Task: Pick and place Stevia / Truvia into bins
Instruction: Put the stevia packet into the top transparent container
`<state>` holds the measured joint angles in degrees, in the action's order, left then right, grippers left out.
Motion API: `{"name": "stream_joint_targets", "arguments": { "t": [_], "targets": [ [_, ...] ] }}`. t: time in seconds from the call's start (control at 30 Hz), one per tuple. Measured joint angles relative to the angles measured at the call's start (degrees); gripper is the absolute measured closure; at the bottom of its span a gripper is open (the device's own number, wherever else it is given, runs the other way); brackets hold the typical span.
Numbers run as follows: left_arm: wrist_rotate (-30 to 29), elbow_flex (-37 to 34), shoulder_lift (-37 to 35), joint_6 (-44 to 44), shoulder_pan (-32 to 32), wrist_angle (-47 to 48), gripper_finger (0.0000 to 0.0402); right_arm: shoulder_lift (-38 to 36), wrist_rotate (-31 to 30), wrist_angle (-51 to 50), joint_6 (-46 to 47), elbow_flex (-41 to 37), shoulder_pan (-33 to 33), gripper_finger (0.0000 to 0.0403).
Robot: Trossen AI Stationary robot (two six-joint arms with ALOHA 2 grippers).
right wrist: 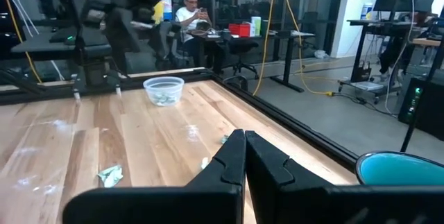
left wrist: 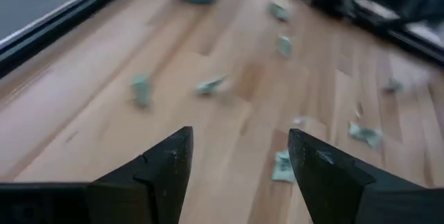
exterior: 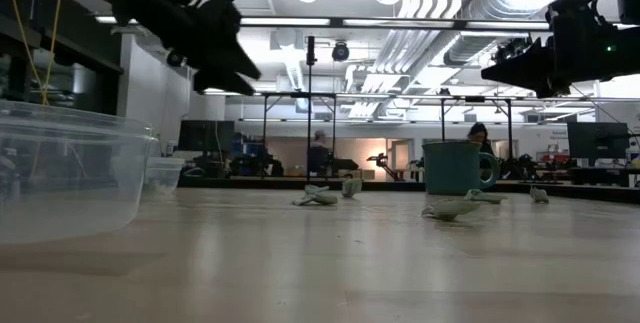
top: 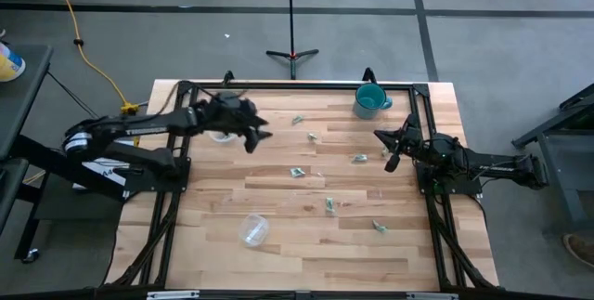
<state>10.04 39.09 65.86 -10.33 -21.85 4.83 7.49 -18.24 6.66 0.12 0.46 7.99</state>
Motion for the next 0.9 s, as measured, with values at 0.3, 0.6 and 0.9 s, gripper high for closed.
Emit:
{"name": "stream_joint_targets", "arguments": {
  "t": [0.3, 0.6, 0.9],
  "targets": [
    [-0.1, -0.1, 12.8, 6.0, 10.9, -11.8, 0.0133, 0.0, 0.0, -0.2, 0.0, 0.0, 0.0, 0.0402],
    [-4.4, 0.0, 25.2, 10.4, 17.9, -22.6, 0.0133, 0.0, 0.0, -0.4, 0.0, 0.0, 0.0, 0.0402],
    [-7.7, 2.4, 32.2, 10.6, 18.1, -24.6, 0.0133, 0.0, 0.0, -1.0, -0.1, 0.0, 0.0, 0.0402]
  ]
}}
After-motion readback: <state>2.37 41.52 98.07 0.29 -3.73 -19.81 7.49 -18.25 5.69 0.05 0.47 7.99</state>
